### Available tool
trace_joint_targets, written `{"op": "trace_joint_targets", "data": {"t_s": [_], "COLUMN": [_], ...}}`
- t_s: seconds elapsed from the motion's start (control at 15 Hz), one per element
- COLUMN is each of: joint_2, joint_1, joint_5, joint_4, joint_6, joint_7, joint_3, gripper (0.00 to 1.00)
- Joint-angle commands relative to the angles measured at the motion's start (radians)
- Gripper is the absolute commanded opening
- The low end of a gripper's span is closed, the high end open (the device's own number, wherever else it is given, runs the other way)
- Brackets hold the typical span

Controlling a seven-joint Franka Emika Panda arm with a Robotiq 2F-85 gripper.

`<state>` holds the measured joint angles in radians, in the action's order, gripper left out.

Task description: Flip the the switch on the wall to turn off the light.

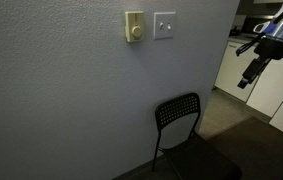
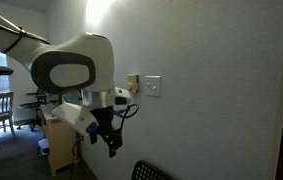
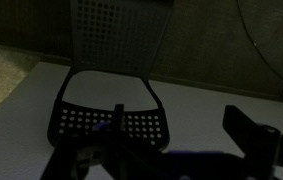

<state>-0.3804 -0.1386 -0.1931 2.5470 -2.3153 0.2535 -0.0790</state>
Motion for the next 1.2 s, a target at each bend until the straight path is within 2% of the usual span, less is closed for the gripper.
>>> {"op": "trace_joint_targets", "data": {"t_s": [0.0,0.47,0.67,0.93,1.07,1.13], "joint_2": [0.000,0.109,0.182,0.279,0.315,0.258], "joint_1": [0.013,0.058,0.066,0.059,0.051,0.054], "joint_5": [-0.006,0.270,0.380,0.455,0.416,0.426], "joint_4": [-0.002,-0.136,-0.216,-0.336,-0.402,-0.328], "joint_6": [0.004,0.010,0.005,-0.013,0.053,0.009], "joint_7": [0.004,-0.070,-0.058,0.033,0.117,0.048], "joint_3": [0.013,0.092,0.103,0.094,0.090,0.100], "gripper": [1.00,1.00,1.00,1.00,1.00,1.00]}}
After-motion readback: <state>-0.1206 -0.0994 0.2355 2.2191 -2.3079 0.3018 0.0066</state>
